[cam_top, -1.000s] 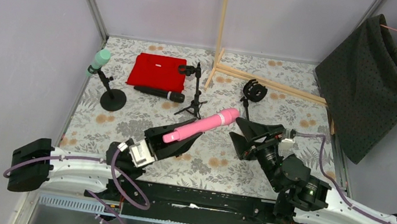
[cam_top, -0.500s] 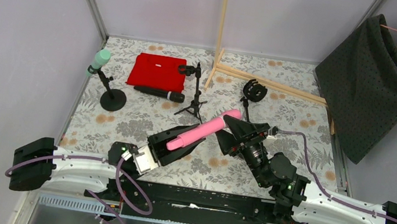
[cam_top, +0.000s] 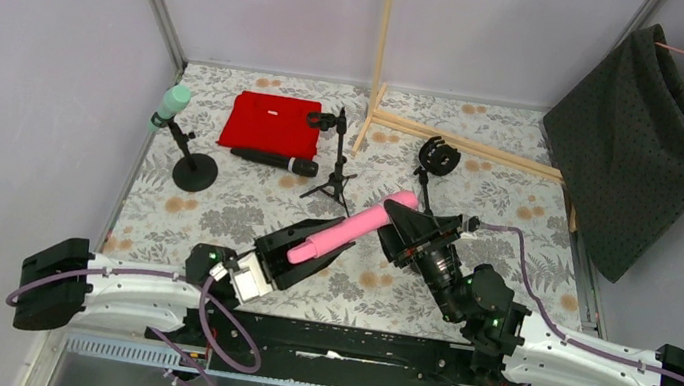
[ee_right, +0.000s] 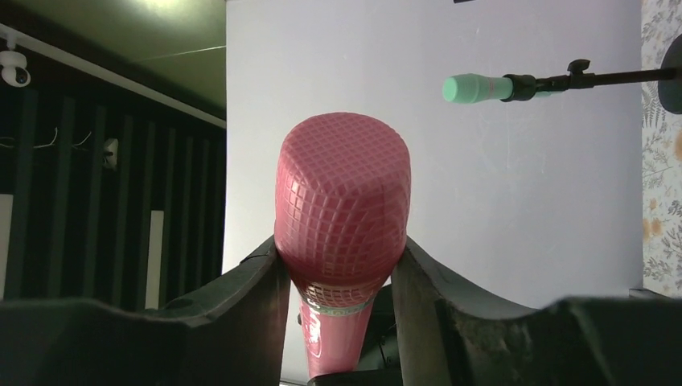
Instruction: Attach the microphones to the stand
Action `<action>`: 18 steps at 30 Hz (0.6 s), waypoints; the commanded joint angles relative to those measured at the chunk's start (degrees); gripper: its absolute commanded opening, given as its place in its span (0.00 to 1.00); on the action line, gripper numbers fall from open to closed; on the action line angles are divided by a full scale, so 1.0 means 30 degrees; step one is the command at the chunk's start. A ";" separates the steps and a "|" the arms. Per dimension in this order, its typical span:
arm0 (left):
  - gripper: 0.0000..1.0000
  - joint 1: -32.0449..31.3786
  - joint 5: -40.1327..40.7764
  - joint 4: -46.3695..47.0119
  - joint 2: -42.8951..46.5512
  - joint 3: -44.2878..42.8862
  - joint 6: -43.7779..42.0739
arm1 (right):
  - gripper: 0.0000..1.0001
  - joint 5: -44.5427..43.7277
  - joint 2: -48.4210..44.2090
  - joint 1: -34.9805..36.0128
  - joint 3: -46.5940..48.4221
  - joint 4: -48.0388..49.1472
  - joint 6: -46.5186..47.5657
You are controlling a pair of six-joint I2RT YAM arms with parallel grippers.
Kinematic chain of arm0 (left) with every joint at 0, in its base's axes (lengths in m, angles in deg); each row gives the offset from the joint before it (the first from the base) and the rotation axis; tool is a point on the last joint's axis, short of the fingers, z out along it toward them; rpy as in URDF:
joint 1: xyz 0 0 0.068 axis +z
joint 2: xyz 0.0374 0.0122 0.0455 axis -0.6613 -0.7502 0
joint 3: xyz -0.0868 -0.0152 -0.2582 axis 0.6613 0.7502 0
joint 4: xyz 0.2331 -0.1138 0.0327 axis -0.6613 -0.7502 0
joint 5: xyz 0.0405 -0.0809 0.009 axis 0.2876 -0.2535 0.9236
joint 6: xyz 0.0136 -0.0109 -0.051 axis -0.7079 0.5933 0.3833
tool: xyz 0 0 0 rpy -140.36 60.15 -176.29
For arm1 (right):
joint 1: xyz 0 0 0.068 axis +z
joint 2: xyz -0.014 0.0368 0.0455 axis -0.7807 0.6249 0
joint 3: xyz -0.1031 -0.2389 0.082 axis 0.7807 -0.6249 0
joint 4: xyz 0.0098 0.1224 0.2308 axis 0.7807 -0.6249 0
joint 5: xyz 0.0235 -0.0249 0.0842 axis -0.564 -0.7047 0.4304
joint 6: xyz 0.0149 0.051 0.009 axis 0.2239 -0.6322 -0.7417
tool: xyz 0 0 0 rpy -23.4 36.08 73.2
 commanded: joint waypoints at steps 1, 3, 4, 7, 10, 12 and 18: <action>0.35 -0.0070 -0.0399 -0.0019 0.0551 -0.0060 0.0129 | 0.06 -0.0743 -0.0210 0.0050 -0.0018 0.1273 0.0080; 0.69 -0.0070 -0.0269 -0.0415 0.0783 -0.0009 0.0295 | 0.00 -0.0727 -0.0195 0.0050 -0.0121 0.1210 -0.0389; 0.88 -0.0070 -0.0246 -0.0953 0.0962 -0.0063 0.0347 | 0.00 -0.0679 -0.0183 0.0050 -0.0181 0.1213 -0.0624; 0.99 -0.0070 -0.0502 -0.3633 0.1630 -0.0634 0.0399 | 0.00 -0.0639 -0.0153 0.0050 -0.0361 0.1587 -0.1144; 0.99 -0.0070 -0.0291 -0.4920 0.2090 -0.0825 0.0876 | 0.00 -0.0858 -0.0235 0.0050 -0.0394 0.2039 -0.0523; 0.99 -0.0070 0.0440 -0.5016 0.2503 -0.0609 0.2106 | 0.00 -0.1237 -0.0509 0.0050 -0.0378 0.2003 0.0187; 0.99 -0.0070 0.0978 -1.3104 0.4626 -0.2272 0.4586 | 0.00 -0.3852 -0.3449 0.0050 -0.0284 0.0122 0.5508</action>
